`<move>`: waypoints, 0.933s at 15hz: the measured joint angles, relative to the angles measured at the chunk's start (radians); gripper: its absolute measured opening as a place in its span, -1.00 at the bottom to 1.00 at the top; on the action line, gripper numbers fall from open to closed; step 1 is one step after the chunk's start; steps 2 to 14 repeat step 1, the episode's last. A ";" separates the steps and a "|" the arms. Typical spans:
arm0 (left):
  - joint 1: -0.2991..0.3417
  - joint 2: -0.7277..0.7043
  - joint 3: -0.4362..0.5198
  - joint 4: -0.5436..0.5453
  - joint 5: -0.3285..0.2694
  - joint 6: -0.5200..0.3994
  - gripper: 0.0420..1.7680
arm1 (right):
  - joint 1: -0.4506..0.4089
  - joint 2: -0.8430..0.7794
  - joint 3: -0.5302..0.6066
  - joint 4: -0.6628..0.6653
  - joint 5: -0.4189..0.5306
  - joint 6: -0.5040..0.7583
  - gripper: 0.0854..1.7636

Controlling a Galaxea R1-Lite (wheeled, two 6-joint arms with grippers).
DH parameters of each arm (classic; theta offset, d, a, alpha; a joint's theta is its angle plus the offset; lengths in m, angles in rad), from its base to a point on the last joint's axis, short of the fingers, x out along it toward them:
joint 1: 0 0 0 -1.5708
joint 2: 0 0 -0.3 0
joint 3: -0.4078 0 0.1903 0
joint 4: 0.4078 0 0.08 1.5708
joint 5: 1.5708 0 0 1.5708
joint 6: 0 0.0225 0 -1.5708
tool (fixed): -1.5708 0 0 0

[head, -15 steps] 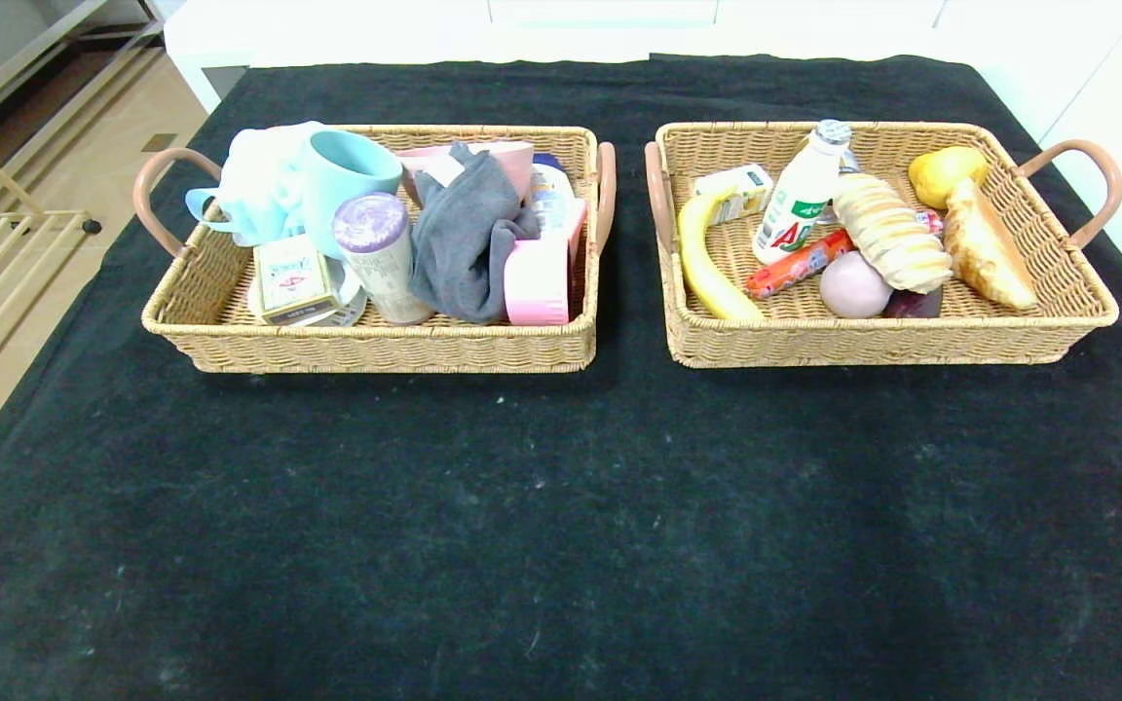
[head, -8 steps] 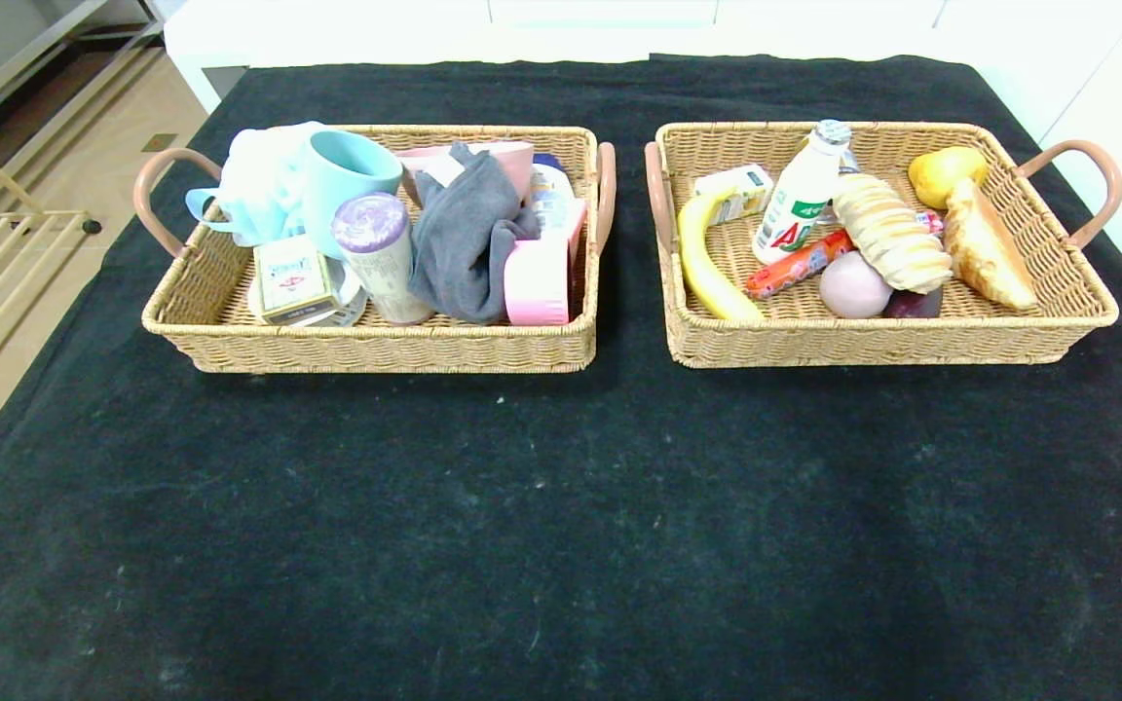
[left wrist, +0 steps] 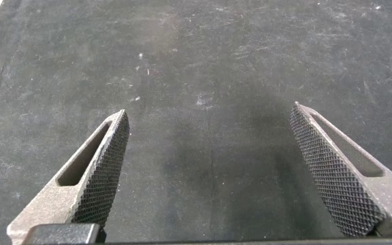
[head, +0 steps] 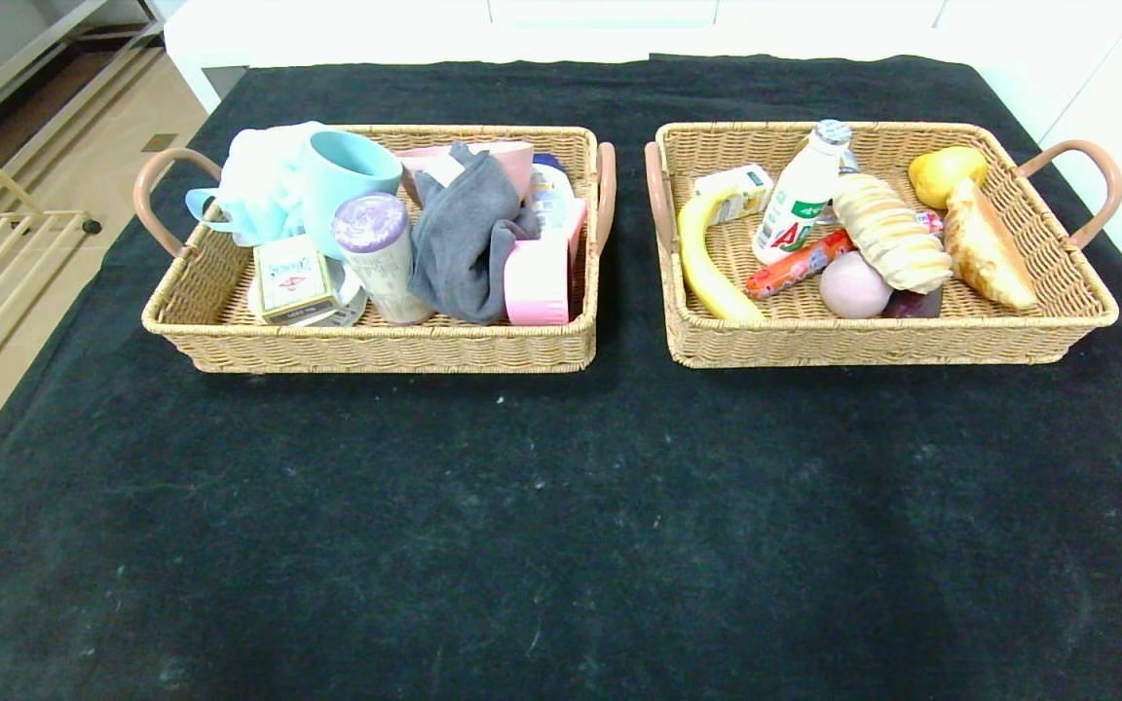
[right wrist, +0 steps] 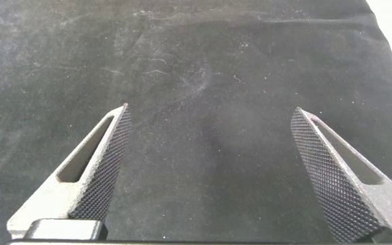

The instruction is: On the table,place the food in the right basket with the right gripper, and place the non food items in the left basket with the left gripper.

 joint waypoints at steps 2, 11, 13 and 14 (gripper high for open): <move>0.000 0.000 0.000 0.000 0.000 -0.001 0.94 | -0.001 0.000 0.000 -0.001 0.000 0.001 0.94; 0.000 0.000 0.000 0.000 0.000 -0.001 0.94 | -0.001 0.000 0.000 -0.001 0.000 0.001 0.94; 0.000 0.000 0.000 0.000 0.000 -0.001 0.94 | -0.001 0.000 0.000 -0.001 0.000 0.001 0.94; 0.000 0.000 0.000 0.000 0.000 -0.001 0.94 | -0.001 0.000 0.000 -0.001 0.000 0.001 0.94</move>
